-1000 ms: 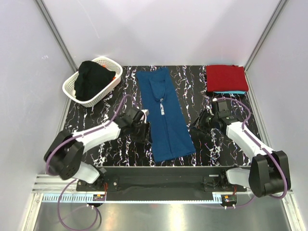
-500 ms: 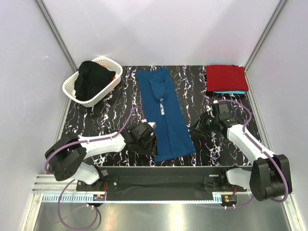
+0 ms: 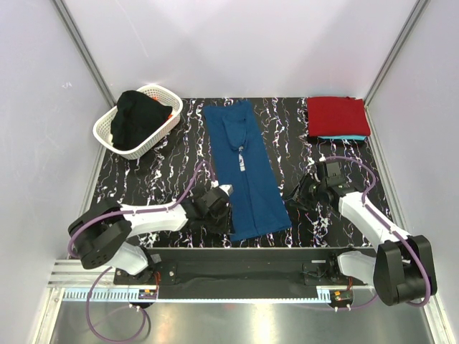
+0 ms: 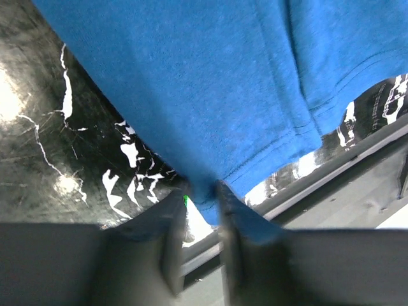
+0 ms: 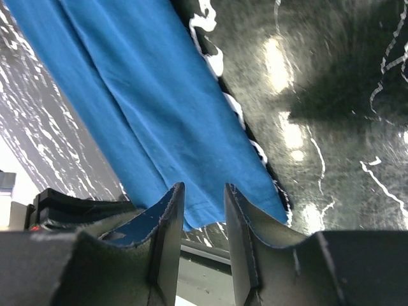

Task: Fold and stack the t-shirts
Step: Fold the tshirt

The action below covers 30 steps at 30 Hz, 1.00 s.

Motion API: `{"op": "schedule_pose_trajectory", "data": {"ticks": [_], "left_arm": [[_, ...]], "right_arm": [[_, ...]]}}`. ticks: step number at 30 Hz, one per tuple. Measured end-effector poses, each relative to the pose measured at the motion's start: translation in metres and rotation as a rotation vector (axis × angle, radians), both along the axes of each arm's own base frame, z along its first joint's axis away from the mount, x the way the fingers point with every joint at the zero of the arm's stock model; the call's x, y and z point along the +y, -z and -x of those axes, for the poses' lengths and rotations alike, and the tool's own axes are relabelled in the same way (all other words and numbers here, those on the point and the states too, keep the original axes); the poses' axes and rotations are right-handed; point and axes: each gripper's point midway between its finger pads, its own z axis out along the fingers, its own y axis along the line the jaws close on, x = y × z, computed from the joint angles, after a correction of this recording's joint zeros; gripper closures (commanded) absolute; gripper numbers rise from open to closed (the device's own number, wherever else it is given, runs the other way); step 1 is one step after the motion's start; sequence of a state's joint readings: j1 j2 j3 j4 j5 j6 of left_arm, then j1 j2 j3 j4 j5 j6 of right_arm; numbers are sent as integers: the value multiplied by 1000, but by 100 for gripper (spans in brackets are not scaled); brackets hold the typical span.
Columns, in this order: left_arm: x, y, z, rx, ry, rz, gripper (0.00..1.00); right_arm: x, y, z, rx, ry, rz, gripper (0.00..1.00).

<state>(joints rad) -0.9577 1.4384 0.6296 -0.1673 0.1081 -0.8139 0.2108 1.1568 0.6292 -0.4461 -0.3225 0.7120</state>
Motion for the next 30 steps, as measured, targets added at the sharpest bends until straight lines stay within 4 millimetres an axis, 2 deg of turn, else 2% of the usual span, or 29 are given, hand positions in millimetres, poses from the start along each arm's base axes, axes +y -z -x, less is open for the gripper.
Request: {"op": "schedule_pose_trajectory", "data": {"ticks": [1,3,7,12,14,17,19,22,25,27,30], "left_arm": [[0,2,1,4,-1,0,91],[1,3,1,6,0,-3,97],[11,2,1,-8,-10,-39,99],[48,-7,1,-53,-47,-142,99],[64,-11,-2,-66,-74,-162,97],[88,-14,-3,-78,-117,-201,83],[97,-19,-2,-86,-132,-211,76],[103,-28,0,-108,-136,-209,65],[108,-39,-2,-133,-150,-213,59],[108,-48,-6,-158,-157,-199,59],[100,-63,-12,-198,-154,-144,63]], "right_arm": [[0,2,2,5,0,1,61],[-1,5,5,15,0,3,60],[0,7,8,22,-8,5,57],[13,11,15,30,-64,10,57],[23,17,20,53,-100,17,57],[38,26,27,81,-151,28,56],[47,30,29,94,-174,28,57],[59,32,26,96,-188,18,58],[68,31,26,97,-189,5,58],[74,31,31,104,-200,1,60],[85,32,43,115,-233,5,74]]}}
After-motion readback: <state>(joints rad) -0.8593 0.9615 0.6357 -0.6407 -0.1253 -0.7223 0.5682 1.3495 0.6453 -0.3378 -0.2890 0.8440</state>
